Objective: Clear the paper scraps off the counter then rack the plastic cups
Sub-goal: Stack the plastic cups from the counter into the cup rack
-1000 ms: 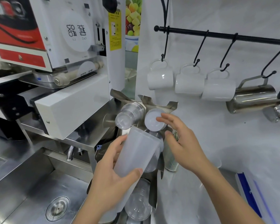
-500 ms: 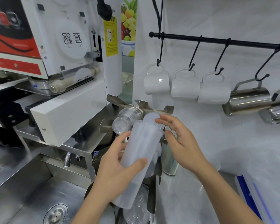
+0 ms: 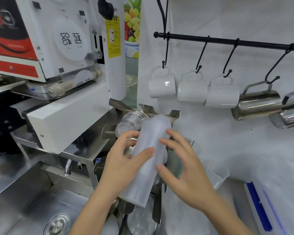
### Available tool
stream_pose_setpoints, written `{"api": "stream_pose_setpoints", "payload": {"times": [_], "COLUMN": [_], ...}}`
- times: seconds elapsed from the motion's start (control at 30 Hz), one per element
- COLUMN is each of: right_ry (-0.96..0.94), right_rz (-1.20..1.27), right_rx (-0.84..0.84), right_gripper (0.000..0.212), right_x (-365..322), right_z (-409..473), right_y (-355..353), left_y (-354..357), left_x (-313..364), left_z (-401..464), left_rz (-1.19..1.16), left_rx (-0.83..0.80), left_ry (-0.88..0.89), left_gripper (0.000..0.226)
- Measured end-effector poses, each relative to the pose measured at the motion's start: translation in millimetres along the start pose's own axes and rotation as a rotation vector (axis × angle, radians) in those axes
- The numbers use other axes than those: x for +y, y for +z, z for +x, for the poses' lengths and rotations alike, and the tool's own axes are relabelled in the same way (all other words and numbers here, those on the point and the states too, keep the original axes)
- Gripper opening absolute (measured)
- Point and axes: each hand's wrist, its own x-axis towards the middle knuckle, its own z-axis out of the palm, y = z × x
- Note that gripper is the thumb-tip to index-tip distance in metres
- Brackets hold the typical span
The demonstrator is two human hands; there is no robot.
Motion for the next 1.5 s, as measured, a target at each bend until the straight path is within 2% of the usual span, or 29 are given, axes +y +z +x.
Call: {"api": "stream_pose_setpoints", "payload": {"times": [0.07, 0.27, 0.37, 0.43, 0.53, 0.73, 0.8, 0.87, 1.1, 1.23, 1.5], "right_ry": [0.019, 0.111, 0.13, 0.139, 0.133, 0.104, 0.101, 0.098, 0.048, 0.053, -0.042], "right_rz": [-0.002, 0.016, 0.016, 0.018, 0.039, 0.194, 0.251, 0.287, 0.267, 0.251, 0.131], "right_rx": [-0.047, -0.177, -0.215, -0.203, -0.133, 0.094, 0.162, 0.215, 0.331, 0.368, 0.417], "right_gripper": [0.062, 0.111, 0.123, 0.123, 0.114, 0.074, 0.058, 0.05, 0.029, 0.024, 0.02], "right_x": [-4, -10, -13, -14, -14, -12, -12, -11, -5, 5, 14], "right_z": [-7, -10, -9, -8, -5, 5, 8, 12, 20, 25, 34], "right_y": [2, -5, -7, -6, -5, -2, -1, -1, 2, 3, 3], "left_y": [1, 0, -1, -1, -4, -9, -9, -8, 3, 10, 21], "left_x": [1, -1, 0, 0, -3, -7, -7, -6, -3, 0, 2], "left_z": [2, 7, 3, 1, 0, -1, -2, -1, 5, 11, 19], "left_rz": [-0.024, -0.151, -0.214, -0.248, -0.3, -0.416, -0.438, -0.437, -0.388, -0.332, -0.159], "left_rx": [-0.008, 0.03, 0.018, 0.009, -0.002, -0.111, -0.141, -0.128, 0.086, 0.167, 0.276], "left_ry": [0.002, 0.056, 0.084, 0.11, 0.18, 0.303, 0.347, 0.39, 0.33, 0.279, 0.32], "left_gripper": [0.038, 0.023, 0.024, 0.036, 0.049, 0.065, 0.058, 0.041, 0.017, 0.011, 0.009]}}
